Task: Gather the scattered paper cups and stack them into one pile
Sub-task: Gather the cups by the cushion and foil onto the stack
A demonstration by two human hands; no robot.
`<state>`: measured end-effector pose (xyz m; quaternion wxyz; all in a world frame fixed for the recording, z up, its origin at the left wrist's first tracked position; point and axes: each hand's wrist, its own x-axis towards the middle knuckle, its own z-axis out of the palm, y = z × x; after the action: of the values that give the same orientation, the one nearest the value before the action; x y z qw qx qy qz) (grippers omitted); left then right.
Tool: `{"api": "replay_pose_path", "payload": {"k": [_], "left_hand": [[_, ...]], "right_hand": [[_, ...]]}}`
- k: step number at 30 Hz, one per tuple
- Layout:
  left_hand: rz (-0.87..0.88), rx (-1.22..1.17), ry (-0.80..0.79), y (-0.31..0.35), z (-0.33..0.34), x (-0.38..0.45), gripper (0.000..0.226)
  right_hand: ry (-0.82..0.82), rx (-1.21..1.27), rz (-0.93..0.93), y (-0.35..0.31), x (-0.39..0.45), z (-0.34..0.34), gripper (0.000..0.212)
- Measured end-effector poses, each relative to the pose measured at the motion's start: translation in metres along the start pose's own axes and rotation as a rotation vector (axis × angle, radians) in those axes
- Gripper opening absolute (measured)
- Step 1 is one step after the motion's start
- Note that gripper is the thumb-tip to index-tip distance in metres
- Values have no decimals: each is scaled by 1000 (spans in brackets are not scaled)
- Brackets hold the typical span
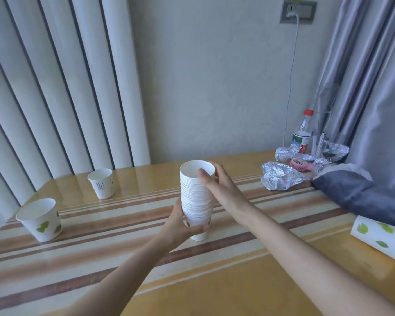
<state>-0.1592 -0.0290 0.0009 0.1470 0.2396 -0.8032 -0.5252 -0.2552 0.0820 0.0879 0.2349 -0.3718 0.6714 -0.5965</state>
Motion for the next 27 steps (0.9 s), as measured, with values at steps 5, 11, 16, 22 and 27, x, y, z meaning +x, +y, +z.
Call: {"api": "replay_pose_path", "payload": {"k": [5, 11, 16, 22, 27], "left_hand": [[-99, -25, 246, -12, 2, -49, 68], [62, 144, 118, -12, 35, -90, 21], [188, 230, -31, 26, 79, -83, 11], [205, 277, -71, 34, 101, -74, 14], [199, 268, -65, 35, 98, -77, 13]], "right_hand": [[142, -7, 26, 17, -27, -32, 62], [237, -364, 122, 75, -92, -104, 30], [641, -818, 119, 111, -123, -191, 38], [824, -1088, 419, 130, -135, -262, 70], [480, -1499, 349, 121, -138, -264, 55]]}}
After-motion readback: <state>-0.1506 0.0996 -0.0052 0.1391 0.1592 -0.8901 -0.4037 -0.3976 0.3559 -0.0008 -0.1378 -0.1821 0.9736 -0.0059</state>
